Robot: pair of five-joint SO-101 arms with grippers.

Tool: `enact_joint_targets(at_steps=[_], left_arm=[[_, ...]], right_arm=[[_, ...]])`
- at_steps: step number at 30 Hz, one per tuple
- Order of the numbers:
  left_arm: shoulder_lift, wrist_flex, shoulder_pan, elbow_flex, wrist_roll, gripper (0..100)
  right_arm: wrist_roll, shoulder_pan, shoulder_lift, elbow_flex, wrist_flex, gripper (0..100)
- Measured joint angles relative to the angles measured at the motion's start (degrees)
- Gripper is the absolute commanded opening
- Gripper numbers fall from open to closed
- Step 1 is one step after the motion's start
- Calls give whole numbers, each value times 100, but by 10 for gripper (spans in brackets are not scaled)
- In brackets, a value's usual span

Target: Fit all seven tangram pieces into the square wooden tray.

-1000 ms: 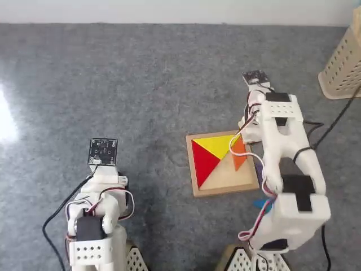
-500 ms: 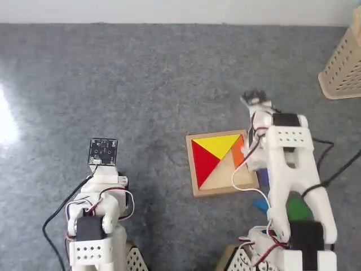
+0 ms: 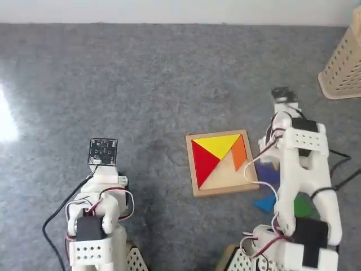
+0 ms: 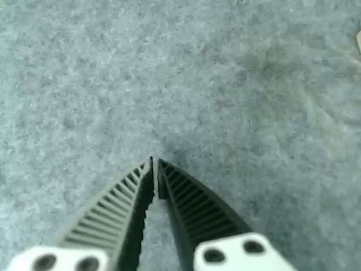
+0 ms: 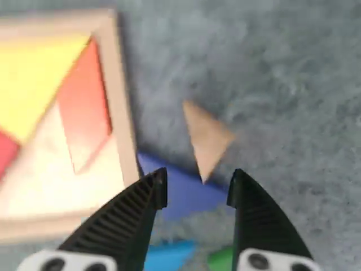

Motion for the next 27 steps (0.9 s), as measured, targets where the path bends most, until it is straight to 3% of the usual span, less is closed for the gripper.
enact_joint_targets(at_steps=[3,15,27], left_arm=[[0,0,0,0,0,12],[0,0,0,0,0,12],[0,0,0,0,0,12]], right_arm=[[-369,26,563,-440,-105,192],[-413,123,2857,-2110,0,191],[-396,62,2778,-2356,633,189]])
